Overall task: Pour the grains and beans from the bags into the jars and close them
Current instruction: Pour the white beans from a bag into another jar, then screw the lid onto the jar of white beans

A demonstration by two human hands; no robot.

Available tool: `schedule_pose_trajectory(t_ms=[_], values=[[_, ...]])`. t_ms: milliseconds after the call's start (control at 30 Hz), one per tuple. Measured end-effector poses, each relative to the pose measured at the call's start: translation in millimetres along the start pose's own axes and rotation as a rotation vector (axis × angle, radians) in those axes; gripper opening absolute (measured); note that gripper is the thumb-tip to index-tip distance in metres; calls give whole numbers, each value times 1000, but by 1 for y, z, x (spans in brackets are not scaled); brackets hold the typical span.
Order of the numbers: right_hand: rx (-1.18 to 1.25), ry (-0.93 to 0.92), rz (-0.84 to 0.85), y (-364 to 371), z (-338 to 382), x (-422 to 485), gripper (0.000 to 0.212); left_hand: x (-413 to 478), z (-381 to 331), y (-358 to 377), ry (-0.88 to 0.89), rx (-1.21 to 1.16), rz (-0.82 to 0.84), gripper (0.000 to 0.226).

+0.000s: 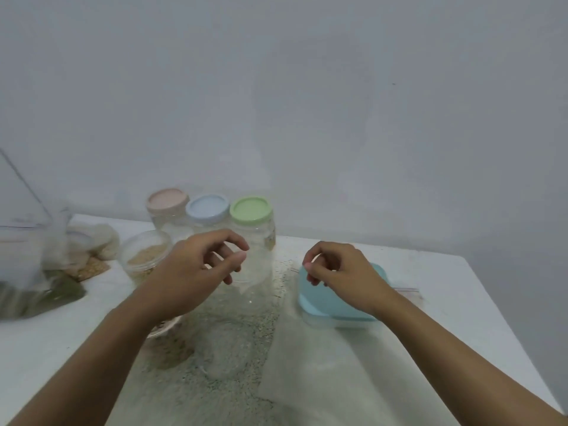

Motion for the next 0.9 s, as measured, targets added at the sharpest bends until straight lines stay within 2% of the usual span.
schedule_pose_trajectory(t_ms=[267,333,400,467,633,733,900], values=[[-371,13,370,116,10,25,6,-32,99,-54,37,189,-120,10],[-527,30,435,141,12,31,20,-35,122,-57,43,216,-115,11],[-684,63,486,164,10,33,36,-35,142,-57,25,203,-69,28],[-820,90,493,189,5,39,44,-35,163,-56,-16,138,44,42],[-950,218,469,218,-12,40,43,-37,185,-37,-48,-163,432,47],[-967,272,432,229,-18,36,41,-33,192,-34,2,-260,483,49],[-1016,225,335,236,-19,34,45,-29,212,-22,73,-272,557,86]])
Point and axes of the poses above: each hand's wrist, its own x-axis towards the middle knuckle, its own y-axis out of the palm, z = x × y, the point moved 3 cm from there along x, towards the middle knuckle, and after that the axes turned 14 degrees about x, right-handed, at the moved point
